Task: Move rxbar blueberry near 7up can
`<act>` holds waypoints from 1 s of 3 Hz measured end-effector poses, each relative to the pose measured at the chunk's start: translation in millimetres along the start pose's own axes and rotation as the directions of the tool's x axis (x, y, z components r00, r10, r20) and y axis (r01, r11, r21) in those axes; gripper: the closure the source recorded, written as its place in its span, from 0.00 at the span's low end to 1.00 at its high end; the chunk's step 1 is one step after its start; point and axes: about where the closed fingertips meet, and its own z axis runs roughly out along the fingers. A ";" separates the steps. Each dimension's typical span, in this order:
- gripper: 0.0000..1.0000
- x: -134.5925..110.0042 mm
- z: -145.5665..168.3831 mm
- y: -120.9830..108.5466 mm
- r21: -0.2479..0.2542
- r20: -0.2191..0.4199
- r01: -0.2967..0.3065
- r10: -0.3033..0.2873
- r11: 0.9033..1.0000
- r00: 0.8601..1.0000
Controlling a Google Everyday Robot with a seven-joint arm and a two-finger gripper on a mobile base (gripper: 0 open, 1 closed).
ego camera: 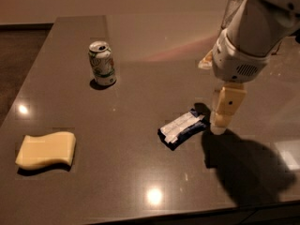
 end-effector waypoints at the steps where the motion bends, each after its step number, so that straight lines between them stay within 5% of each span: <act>1: 0.00 -27.9 34.5 13.2 -0.073 0.017 0.099 -0.098 0.992 0.995; 2: 0.00 -42.4 52.1 20.8 -0.108 0.027 0.154 -0.151 0.982 0.988; 3: 0.19 -50.1 69.0 28.0 -0.146 0.030 0.190 -0.188 0.971 0.982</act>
Offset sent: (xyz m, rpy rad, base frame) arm -0.0168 0.0733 -0.0623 -0.0051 0.1105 0.2467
